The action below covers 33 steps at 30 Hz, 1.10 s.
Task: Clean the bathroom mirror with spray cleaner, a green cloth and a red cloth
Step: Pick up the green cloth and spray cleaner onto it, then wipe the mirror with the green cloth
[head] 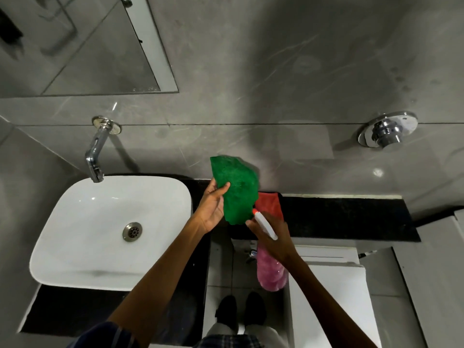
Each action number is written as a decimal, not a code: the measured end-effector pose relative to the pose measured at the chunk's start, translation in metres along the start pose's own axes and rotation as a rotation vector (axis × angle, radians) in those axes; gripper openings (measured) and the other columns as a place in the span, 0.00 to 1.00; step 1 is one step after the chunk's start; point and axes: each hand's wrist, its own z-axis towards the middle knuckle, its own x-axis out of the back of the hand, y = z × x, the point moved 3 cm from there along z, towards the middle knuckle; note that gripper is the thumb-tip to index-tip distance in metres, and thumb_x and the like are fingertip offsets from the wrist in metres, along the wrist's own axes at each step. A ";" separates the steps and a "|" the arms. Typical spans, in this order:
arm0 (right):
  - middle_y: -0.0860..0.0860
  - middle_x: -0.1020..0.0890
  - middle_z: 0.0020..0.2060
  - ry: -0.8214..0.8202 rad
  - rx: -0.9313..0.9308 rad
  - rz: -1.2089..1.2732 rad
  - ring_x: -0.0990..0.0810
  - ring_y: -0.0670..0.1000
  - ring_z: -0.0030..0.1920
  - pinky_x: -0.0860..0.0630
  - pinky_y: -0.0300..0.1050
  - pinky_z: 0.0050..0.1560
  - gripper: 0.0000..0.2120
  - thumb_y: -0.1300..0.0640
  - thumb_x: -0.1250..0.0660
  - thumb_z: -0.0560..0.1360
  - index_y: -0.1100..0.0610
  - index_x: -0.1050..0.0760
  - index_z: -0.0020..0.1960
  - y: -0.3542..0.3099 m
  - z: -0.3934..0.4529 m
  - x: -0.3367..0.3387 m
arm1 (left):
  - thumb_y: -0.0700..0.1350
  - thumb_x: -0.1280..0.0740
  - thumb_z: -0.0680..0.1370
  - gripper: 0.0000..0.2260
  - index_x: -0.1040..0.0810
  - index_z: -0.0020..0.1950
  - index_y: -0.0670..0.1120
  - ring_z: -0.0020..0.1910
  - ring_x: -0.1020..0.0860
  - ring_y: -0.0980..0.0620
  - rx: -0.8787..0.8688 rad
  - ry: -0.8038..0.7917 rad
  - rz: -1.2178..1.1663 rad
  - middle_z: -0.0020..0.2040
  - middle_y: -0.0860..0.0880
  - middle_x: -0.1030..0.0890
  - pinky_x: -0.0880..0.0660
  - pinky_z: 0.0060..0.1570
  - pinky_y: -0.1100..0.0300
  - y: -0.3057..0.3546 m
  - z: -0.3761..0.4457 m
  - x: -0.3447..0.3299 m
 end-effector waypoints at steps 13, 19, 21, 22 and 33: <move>0.58 0.22 0.44 0.476 -0.156 -0.075 0.23 0.47 0.34 0.24 0.31 0.34 0.21 0.59 0.31 0.81 0.63 0.31 0.70 0.086 0.088 0.112 | 0.35 0.41 0.84 0.22 0.30 0.79 0.47 0.75 0.27 0.38 0.036 0.089 0.056 0.77 0.40 0.25 0.33 0.76 0.34 -0.038 0.011 0.023; 0.62 0.20 0.58 0.396 -0.350 -0.128 0.20 0.60 0.55 0.25 0.48 0.53 0.29 0.61 0.31 0.80 0.60 0.36 0.78 0.118 0.095 0.137 | 0.35 0.41 0.85 0.23 0.31 0.80 0.46 0.72 0.24 0.40 0.034 0.106 0.078 0.74 0.42 0.23 0.28 0.71 0.39 -0.044 0.005 0.033; 0.64 0.19 0.60 0.361 -0.405 -0.114 0.19 0.63 0.57 0.25 0.50 0.53 0.30 0.60 0.32 0.80 0.57 0.38 0.80 0.120 0.091 0.140 | 0.35 0.40 0.84 0.22 0.30 0.79 0.46 0.70 0.22 0.41 0.026 0.116 0.065 0.71 0.43 0.21 0.25 0.68 0.42 -0.046 0.004 0.034; 0.64 0.20 0.62 0.344 -0.442 -0.090 0.19 0.64 0.59 0.23 0.51 0.54 0.33 0.59 0.32 0.80 0.56 0.40 0.81 0.119 0.090 0.139 | 0.36 0.40 0.84 0.22 0.28 0.78 0.46 0.69 0.21 0.42 0.028 0.117 0.059 0.70 0.43 0.19 0.22 0.66 0.43 -0.047 0.004 0.034; 0.54 0.19 0.68 -0.168 -0.286 0.317 0.22 0.55 0.70 0.26 0.58 0.73 0.29 0.34 0.35 0.77 0.51 0.23 0.70 -0.031 0.041 -0.005 | 0.37 0.32 0.80 0.22 0.24 0.74 0.48 0.65 0.16 0.45 -0.048 0.012 -0.046 0.71 0.42 0.19 0.17 0.59 0.51 0.009 -0.046 0.020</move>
